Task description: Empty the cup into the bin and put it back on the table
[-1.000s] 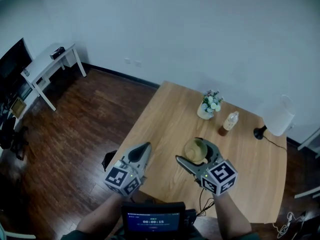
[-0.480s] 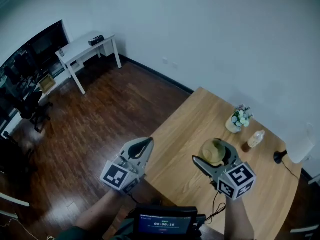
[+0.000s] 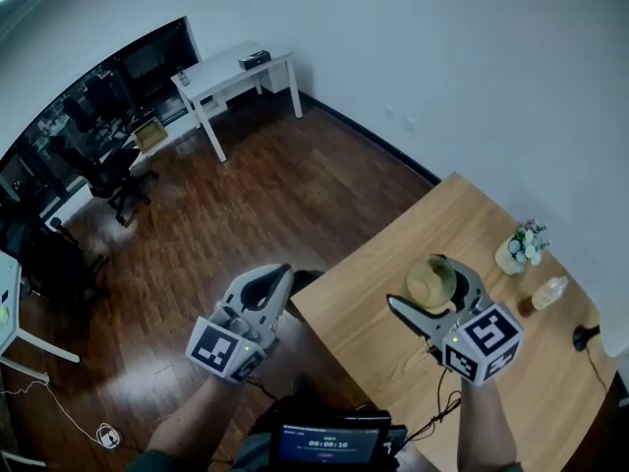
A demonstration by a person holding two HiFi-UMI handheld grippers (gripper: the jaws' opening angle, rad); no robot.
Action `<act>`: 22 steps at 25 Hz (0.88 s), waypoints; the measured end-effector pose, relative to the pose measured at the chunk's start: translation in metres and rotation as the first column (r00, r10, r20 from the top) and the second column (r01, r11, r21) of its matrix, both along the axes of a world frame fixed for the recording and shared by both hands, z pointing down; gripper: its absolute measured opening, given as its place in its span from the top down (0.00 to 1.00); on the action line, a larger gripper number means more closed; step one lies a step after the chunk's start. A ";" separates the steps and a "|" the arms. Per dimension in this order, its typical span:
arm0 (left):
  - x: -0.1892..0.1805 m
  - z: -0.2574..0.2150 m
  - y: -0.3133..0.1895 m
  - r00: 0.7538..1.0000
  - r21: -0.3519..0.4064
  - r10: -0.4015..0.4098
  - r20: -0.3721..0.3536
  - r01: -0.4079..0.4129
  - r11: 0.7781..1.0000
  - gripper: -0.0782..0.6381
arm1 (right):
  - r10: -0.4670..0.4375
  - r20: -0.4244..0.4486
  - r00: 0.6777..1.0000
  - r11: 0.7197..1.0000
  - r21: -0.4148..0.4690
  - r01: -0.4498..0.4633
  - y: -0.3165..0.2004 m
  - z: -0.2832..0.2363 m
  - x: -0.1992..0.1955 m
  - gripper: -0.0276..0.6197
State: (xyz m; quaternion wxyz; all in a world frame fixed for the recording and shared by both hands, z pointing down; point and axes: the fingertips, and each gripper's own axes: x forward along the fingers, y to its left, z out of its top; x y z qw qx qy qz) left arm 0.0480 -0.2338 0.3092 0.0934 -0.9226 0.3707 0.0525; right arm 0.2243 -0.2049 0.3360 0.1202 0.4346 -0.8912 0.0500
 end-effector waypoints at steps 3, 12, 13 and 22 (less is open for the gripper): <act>-0.025 -0.003 -0.005 0.998 0.009 -0.058 0.003 0.058 0.998 0.89 | -0.010 0.011 1.000 1.000 0.015 0.010 -0.012 -0.007 -0.014 0.34; -0.106 -0.013 -0.034 0.993 -0.004 -0.088 -0.076 0.088 0.996 0.89 | 0.003 -0.016 1.000 1.000 0.020 -0.002 -0.054 -0.018 -0.068 0.34; -0.113 -0.013 -0.036 0.993 -0.015 -0.082 -0.082 0.081 0.997 0.89 | 0.004 -0.018 1.000 1.000 0.017 -0.003 -0.058 -0.018 -0.075 0.34; -0.154 -0.036 -0.060 0.986 0.147 -0.032 -0.165 0.056 0.988 0.89 | -0.015 -0.034 0.999 1.000 0.020 0.016 -0.089 -0.012 -0.142 0.34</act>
